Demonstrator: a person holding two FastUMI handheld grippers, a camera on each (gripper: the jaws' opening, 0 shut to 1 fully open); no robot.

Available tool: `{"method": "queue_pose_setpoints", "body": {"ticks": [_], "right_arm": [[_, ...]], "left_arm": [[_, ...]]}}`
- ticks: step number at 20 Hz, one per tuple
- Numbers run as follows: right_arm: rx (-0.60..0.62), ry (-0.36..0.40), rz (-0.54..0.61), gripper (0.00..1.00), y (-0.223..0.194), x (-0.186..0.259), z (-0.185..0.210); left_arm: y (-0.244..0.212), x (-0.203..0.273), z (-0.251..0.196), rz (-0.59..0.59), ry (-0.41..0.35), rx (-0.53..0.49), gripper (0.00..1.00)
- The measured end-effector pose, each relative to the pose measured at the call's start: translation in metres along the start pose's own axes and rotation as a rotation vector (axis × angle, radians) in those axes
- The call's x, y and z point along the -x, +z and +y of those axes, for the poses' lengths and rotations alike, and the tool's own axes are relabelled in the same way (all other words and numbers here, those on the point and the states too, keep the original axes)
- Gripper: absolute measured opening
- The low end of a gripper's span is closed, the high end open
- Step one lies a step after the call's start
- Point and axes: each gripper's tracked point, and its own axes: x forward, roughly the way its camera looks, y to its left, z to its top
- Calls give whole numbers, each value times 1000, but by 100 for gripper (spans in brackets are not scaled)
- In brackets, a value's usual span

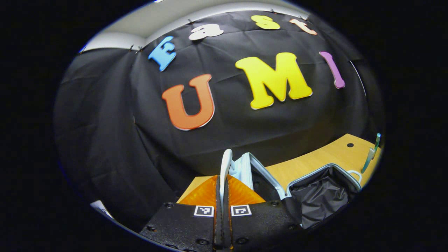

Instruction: First open the suitcase, pack the skin care products into it, and then close the suitcase.

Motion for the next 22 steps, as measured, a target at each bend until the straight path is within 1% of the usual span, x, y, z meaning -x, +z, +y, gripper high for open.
{"method": "queue_pose_setpoints", "body": {"ticks": [2, 5, 7, 9, 12, 13, 14, 16, 17, 19, 20, 21, 22], "right_arm": [[-20, 17, 1, 82, 9, -5, 21], [-66, 23, -12, 81, 16, -7, 29], [-68, 16, -12, 81, 19, -9, 33], [-57, 12, 3, 81, 17, -14, 39], [-61, 25, 10, 81, 18, -17, 51], [-54, 25, 8, 81, 20, -18, 54], [-48, 30, 6, 81, 21, -19, 57], [-48, 35, 6, 81, 22, -21, 61], [-51, 36, 9, 81, 23, -21, 63], [-63, 37, 13, 81, 23, -24, 63], [-70, 39, 14, 81, 22, -23, 63], [-76, 41, 15, 81, 22, -22, 63], [-82, 40, 13, 81, 21, -21, 62]], "left_arm": [[-38, -13, 26, 48, 3, 77, 5], [-91, -32, 49, 131, 11, 207, 6], [-125, -47, 53, 193, 9, 275, 8], [-157, -49, 53, 252, 7, 352, 8], [-187, -47, 53, 291, -13, 463, 8], [-196, -52, 46, 304, -23, 490, 1], [-204, -54, 40, 323, -37, 517, 8], [-223, -53, 33, 378, -49, 542, 12], [-231, -51, 32, 400, -47, 533, 13], [-234, -47, 43, 388, -26, 504, 20], [-234, -45, 47, 387, -23, 491, 26], [-225, -41, 49, 385, -12, 467, 30], [-214, -39, 51, 368, -1, 439, 44]]}}
